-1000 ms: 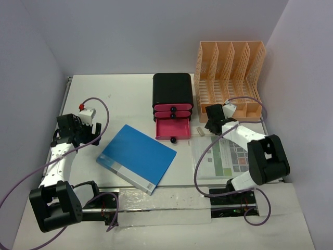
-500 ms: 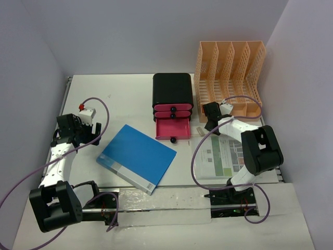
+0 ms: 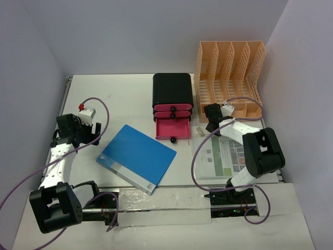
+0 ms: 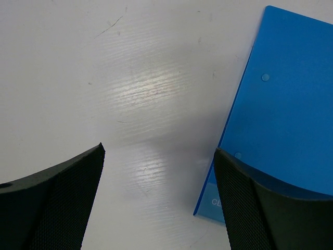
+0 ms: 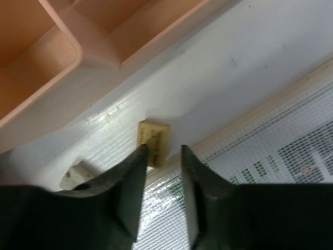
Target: Organize the desk
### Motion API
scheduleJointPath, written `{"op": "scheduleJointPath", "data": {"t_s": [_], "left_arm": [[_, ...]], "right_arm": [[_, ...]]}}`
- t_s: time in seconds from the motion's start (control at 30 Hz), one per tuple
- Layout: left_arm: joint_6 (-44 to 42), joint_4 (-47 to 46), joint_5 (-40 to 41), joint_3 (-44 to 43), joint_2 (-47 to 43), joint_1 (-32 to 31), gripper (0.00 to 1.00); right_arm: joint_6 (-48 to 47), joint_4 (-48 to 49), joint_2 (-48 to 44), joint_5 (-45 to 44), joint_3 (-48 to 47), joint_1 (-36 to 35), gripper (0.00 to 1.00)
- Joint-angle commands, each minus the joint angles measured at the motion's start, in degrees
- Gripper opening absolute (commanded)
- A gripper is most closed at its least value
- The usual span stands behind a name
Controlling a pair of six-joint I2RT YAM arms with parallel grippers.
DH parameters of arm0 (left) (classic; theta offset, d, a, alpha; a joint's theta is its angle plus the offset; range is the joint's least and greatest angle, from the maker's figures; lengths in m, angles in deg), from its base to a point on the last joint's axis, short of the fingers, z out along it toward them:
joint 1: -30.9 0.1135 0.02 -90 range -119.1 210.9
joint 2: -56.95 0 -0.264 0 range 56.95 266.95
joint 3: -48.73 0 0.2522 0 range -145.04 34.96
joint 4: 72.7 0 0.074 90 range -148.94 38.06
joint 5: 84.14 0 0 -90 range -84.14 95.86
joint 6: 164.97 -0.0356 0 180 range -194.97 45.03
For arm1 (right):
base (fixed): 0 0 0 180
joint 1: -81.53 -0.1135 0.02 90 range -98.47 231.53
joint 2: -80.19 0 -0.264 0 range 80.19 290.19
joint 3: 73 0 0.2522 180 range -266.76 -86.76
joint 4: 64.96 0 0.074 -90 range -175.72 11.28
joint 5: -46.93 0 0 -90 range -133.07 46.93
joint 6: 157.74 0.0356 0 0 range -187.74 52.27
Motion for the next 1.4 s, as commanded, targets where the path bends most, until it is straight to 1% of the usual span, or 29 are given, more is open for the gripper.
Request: {"op": "scheduleJointPath", "data": {"t_s": [0.0,0.03,0.07,0.1,0.23,0.4,0.6,0.83,1.13,1.27,1.33,1.37], "left_arm": [[-0.59,-0.64,-1.85,-0.65,-1.42,0.41,0.91],[-0.63,-0.52,-2.02,-0.65,-1.43,0.41,0.91],[-0.67,-0.48,-2.14,-0.65,-1.43,0.41,0.91],[-0.72,-0.5,-2.17,-0.67,-1.49,0.41,0.91],[-0.82,-0.29,-2.01,-0.8,-1.69,0.41,0.91],[-1.18,-0.11,-1.79,-0.89,-1.43,0.5,0.91],[-1.29,0.09,-1.57,-1.09,-1.43,0.67,0.91],[-1.54,0.18,-2.01,-1.09,-1.6,0.76,0.91],[-1.83,0.53,-2.28,-1.0,-1.88,0.92,0.91],[-1.99,0.53,-2.36,-1.0,-2.04,0.94,0.9],[-1.99,0.55,-2.36,-1.0,-2.07,1.02,0.91],[-1.99,0.61,-2.36,-1.0,-2.12,1.02,0.91]], "right_arm": [[0.77,-1.08,-0.72,-0.56,-0.88,0.45,0.53],[0.55,-1.76,-0.34,-0.67,-1.73,0.45,0.59],[0.35,-2.09,0.1,-0.68,-2.21,0.45,0.61],[0.22,-2.62,0.78,-0.59,-2.65,0.43,0.61],[-0.47,-4.82,3.41,0.09,-5.03,0.45,0.59],[-1.01,-5.26,4.03,0.58,-5.66,0.61,0.58],[-1.14,-4.81,3.72,1.43,-5.29,1.24,0.57],[-0.35,-3.33,1.79,0.73,-3.44,1.33,0.52],[-0.62,-6.12,4.6,0.99,-6.41,1.79,0.51],[-0.38,-5.75,4.22,1.11,-5.93,2.12,0.49],[-0.61,-4.84,3.25,1.64,-5.03,2.12,0.27],[-1.53,-3.23,2.6,2.83,-4.12,2.12,0.2]]}}
